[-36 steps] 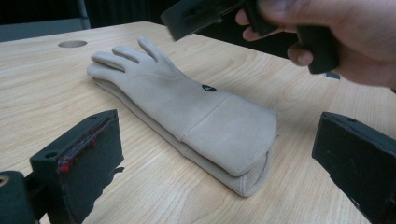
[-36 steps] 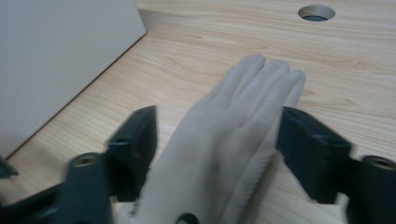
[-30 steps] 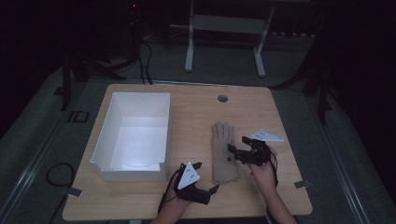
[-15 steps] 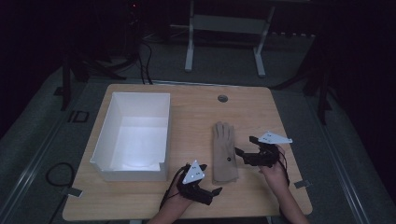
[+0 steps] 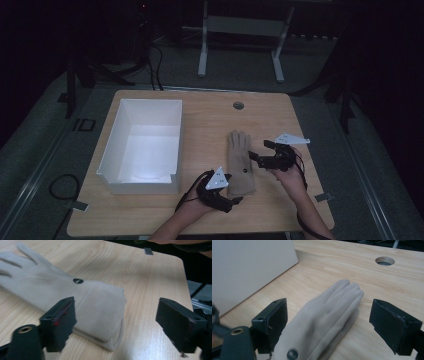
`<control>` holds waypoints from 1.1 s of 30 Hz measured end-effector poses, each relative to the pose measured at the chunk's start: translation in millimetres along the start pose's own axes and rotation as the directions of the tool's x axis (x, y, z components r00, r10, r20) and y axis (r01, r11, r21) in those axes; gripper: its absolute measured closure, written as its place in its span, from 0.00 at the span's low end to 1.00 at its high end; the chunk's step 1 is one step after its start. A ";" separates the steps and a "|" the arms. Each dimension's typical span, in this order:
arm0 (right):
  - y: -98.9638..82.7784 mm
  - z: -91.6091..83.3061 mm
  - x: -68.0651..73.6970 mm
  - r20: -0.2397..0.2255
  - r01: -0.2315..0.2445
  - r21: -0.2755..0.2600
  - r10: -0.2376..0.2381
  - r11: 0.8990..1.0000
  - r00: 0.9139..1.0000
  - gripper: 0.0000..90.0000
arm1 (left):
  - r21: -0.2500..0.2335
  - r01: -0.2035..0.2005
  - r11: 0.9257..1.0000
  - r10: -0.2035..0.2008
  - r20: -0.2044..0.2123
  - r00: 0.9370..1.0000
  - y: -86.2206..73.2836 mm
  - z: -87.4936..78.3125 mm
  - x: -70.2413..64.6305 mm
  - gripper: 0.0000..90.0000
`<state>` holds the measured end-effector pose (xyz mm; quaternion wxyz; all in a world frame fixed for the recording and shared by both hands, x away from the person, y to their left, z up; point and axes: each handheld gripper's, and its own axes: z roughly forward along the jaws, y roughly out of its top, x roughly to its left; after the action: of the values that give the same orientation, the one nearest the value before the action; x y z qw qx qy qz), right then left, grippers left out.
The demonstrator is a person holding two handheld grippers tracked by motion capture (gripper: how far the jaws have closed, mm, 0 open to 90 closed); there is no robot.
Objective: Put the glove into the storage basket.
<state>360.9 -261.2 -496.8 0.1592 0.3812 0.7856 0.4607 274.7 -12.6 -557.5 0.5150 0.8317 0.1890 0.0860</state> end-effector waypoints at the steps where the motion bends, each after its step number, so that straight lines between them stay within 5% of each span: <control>1: 5.8 5.9 -2.2 0.008 -0.005 0.008 0.005 1.000 1.000 0.22 | 0.005 -0.013 1.000 0.013 0.008 1.000 1.6 1.3 1.0 0.21; 10: 18.5 27.2 -17.8 0.079 -0.017 0.037 0.014 0.999 0.997 0.38 | 0.009 -0.004 1.000 0.004 0.056 0.998 10.6 9.2 7.4 0.28; 16: 4.1 43.6 -27.3 0.053 -0.105 0.084 0.100 0.991 0.994 0.48 | 0.042 -0.021 0.999 0.018 0.068 0.998 9.2 11.9 9.8 0.40; 20: -3.8 57.6 -32.1 0.032 -0.170 0.118 0.168 0.978 0.985 0.43 | 0.051 -0.012 0.999 0.008 0.081 0.997 8.1 12.8 11.1 0.42; 24: -9.1 71.1 -32.7 0.052 -0.188 0.166 0.182 0.968 0.982 0.41 | 0.074 -0.021 0.997 0.015 0.082 0.997 7.4 13.5 9.7 0.42; 30: -16.4 82.0 -33.0 0.017 -0.201 0.221 0.202 0.954 0.979 0.45 | 0.107 -0.036 0.994 0.027 0.087 0.996 3.1 15.4 7.8 0.42; 33: -16.4 82.7 -30.0 -0.020 -0.183 0.226 0.193 0.957 0.981 0.63 | 0.126 -0.046 0.991 0.037 0.072 0.997 1.0 17.2 8.0 0.42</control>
<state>423.0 -238.5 -557.1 0.0542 0.4598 0.7957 0.3906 288.0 -24.0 -564.8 0.4652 0.8691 0.1587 0.0554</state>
